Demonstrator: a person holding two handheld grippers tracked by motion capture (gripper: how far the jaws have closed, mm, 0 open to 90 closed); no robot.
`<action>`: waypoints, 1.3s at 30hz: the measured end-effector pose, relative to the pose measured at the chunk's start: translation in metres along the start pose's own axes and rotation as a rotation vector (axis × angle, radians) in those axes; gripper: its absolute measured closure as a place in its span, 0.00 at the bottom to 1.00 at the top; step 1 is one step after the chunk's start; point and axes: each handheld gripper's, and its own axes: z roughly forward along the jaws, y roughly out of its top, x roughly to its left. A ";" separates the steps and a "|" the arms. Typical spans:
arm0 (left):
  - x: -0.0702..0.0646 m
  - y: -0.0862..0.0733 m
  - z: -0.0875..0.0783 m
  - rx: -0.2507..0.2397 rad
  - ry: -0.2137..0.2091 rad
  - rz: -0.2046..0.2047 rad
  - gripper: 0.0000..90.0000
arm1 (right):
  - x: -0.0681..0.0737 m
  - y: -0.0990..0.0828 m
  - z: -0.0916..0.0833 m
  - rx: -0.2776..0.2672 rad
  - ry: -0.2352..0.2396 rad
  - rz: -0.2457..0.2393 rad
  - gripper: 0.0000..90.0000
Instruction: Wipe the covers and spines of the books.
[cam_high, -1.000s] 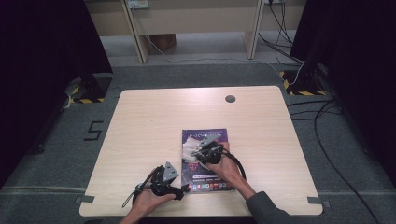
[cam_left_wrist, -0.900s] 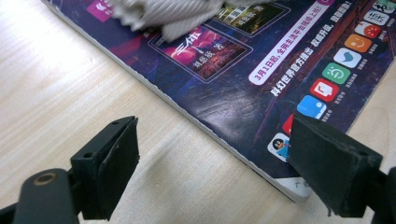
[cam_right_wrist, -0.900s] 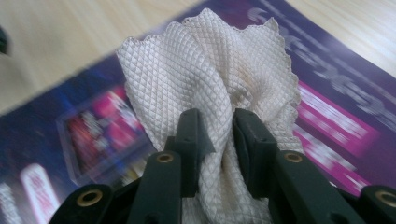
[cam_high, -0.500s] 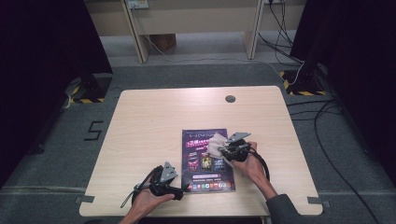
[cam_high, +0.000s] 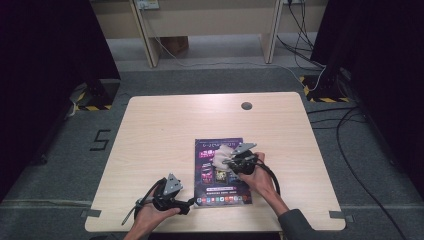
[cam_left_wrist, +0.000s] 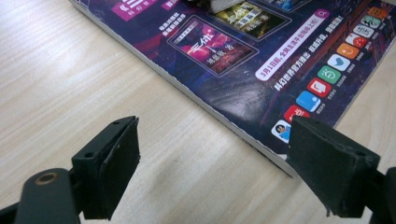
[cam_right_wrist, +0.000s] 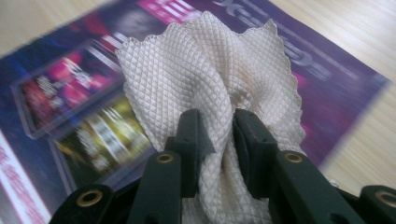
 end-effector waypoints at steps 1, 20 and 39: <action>0.000 -0.001 0.000 -0.003 0.003 -0.002 0.18 | 0.005 0.004 0.003 -0.002 0.006 -0.016 0.80; 0.001 -0.004 -0.004 -0.002 0.006 -0.010 0.18 | 0.046 0.017 0.016 -0.010 0.096 -0.068 0.80; 0.000 -0.004 -0.004 -0.006 0.003 -0.009 0.18 | -0.011 -0.028 -0.027 0.015 -0.062 0.034 0.80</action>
